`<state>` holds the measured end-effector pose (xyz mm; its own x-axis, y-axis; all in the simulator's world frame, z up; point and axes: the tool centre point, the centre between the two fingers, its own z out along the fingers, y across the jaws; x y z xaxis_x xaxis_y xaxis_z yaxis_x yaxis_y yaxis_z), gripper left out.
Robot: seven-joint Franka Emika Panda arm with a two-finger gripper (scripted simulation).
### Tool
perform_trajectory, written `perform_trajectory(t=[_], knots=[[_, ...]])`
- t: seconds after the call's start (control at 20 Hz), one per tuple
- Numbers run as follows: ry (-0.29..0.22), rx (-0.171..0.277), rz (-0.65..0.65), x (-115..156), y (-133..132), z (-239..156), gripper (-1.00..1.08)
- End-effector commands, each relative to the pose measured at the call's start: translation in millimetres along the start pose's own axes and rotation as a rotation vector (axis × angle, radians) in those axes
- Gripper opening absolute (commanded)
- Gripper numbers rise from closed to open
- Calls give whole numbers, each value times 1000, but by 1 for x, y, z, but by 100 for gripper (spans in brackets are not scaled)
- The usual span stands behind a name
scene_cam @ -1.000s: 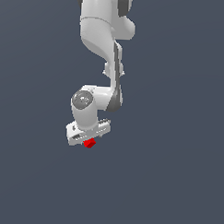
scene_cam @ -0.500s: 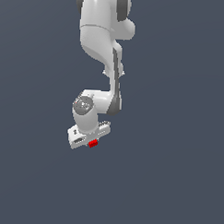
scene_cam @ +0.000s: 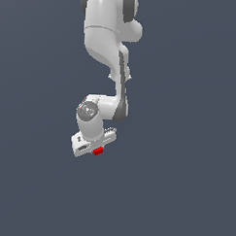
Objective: Pick up the red cube and move it to a goal position.
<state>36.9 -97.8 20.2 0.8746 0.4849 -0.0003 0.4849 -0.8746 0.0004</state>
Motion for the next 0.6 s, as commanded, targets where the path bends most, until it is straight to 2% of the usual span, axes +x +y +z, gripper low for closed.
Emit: perform_trajectory(t=[0.0, 0.3, 0.55], knots=[[0, 0, 0, 0, 0, -1, -100], [0, 0, 0, 4, -5, -19, -100], [0, 0, 0, 11, -13, -53, -100]])
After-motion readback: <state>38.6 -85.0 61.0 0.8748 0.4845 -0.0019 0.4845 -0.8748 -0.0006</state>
